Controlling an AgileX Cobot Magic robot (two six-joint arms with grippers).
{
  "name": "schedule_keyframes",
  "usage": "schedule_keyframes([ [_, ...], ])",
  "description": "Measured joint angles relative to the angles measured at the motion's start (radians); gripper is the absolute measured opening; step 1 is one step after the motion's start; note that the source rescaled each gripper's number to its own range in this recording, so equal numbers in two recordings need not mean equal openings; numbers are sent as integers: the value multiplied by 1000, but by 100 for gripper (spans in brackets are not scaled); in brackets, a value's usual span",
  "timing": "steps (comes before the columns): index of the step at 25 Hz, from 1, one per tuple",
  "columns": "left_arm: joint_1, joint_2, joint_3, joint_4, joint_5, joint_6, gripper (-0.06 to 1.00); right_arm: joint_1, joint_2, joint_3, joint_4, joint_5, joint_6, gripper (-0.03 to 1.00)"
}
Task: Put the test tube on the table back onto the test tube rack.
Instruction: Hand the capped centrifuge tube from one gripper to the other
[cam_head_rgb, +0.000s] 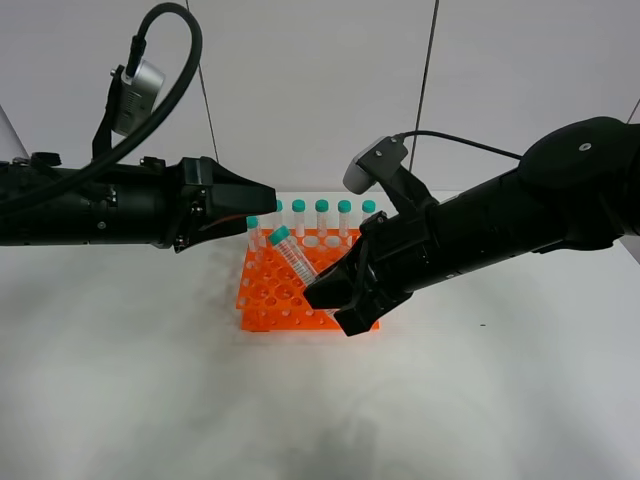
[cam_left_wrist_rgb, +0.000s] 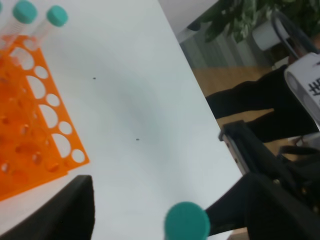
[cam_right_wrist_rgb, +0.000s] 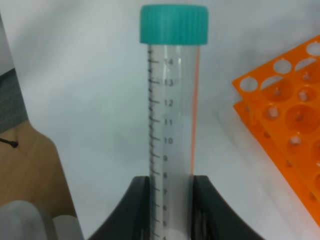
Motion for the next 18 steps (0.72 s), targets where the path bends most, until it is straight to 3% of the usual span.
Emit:
schedule_keyframes([
  [6, -56, 0, 0, -8, -48, 5, 87, 0, 0, 0, 3, 0, 0, 1],
  [18, -58, 0, 0, -9, -53, 10, 87, 0, 0, 0, 22, 10, -21, 1],
])
